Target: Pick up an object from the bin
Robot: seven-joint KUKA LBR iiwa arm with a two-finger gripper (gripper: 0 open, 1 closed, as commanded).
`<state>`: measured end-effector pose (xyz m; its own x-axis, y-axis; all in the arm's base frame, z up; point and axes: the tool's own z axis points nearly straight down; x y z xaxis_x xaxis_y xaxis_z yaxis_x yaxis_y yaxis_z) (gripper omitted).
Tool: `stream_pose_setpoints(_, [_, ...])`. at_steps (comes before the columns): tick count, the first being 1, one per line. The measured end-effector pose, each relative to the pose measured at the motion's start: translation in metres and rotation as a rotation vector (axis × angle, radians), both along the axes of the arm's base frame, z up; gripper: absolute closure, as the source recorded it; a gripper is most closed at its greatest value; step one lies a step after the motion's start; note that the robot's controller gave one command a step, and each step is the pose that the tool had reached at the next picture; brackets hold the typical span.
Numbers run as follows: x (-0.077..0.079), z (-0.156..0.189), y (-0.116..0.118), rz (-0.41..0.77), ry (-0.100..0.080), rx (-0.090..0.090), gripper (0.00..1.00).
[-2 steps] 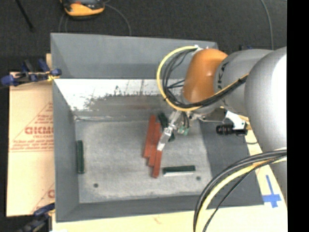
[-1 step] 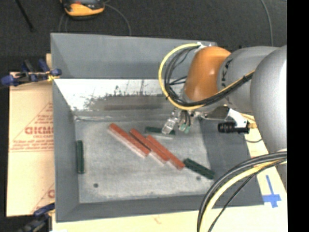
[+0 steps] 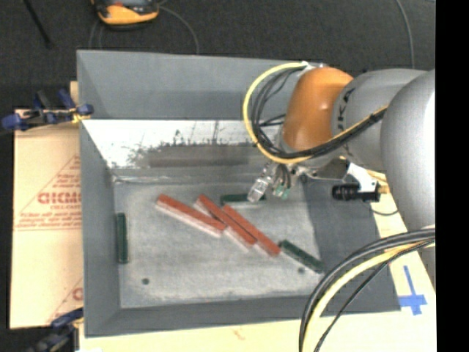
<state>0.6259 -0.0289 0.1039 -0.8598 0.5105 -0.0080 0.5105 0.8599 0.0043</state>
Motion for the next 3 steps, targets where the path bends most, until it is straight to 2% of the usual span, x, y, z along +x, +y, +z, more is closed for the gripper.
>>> stream_pose_setpoints(1, [0.002, 0.049, 0.001, -0.009, 0.011, 0.001, 1.00])
stream_pose_setpoints(2, [0.003, -0.025, -0.006, 0.062, -0.013, -0.004, 0.00])
stream_pose_setpoints(3, [0.000, -0.025, 0.000, 0.066, 0.008, 0.006, 1.00])
